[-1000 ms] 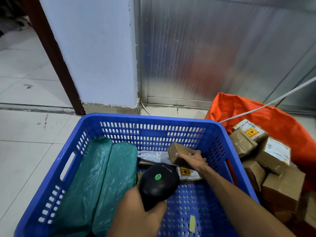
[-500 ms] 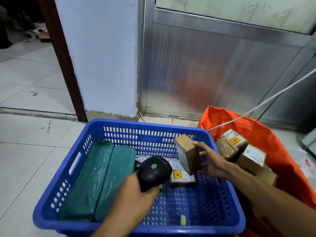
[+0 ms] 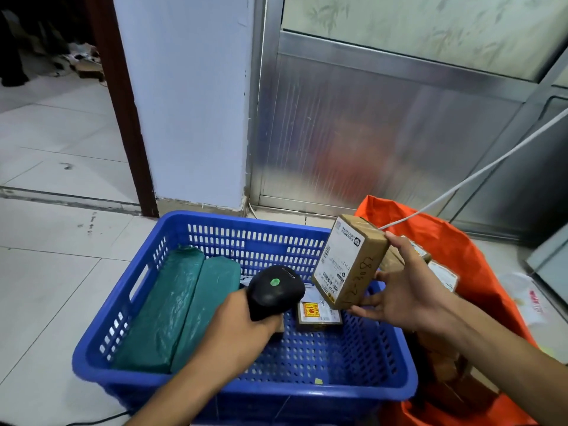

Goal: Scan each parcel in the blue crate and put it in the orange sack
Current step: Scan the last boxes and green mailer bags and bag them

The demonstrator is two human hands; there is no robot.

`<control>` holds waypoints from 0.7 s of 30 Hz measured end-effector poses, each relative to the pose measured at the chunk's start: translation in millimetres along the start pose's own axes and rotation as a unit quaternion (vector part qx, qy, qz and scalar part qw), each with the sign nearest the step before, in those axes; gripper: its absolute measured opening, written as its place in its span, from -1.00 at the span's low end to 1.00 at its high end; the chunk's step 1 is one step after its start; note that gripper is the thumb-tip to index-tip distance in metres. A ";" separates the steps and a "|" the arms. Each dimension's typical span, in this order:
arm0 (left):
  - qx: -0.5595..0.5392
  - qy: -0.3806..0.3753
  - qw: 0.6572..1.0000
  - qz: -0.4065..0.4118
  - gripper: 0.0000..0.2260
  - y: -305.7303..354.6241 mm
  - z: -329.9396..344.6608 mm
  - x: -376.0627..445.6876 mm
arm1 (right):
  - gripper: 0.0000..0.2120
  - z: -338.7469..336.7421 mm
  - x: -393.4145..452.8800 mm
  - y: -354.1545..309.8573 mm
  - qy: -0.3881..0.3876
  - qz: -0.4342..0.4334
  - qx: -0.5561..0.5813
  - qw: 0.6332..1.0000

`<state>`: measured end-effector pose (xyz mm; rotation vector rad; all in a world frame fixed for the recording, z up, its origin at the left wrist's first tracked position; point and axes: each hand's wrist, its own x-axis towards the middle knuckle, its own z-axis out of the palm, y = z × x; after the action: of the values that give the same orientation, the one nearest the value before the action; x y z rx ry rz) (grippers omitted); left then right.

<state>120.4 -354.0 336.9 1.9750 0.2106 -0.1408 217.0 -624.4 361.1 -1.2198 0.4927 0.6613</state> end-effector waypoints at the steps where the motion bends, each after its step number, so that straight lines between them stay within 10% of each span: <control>1: 0.004 -0.003 1.000 0.002 -0.90 0.5 0.6 -0.5 | -0.17 1.6 -5.0 2.1 -0.001 0.000 0.008 1.000; 21: 0.087 0.055 0.995 0.002 -0.93 -8.0 5.1 -3.8 | -0.16 10.3 15.1 47.9 -0.011 0.049 0.002 0.999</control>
<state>115.0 -355.8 328.4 2.1592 0.2746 -0.0482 194.5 -602.0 320.9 -1.1901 0.5371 0.7558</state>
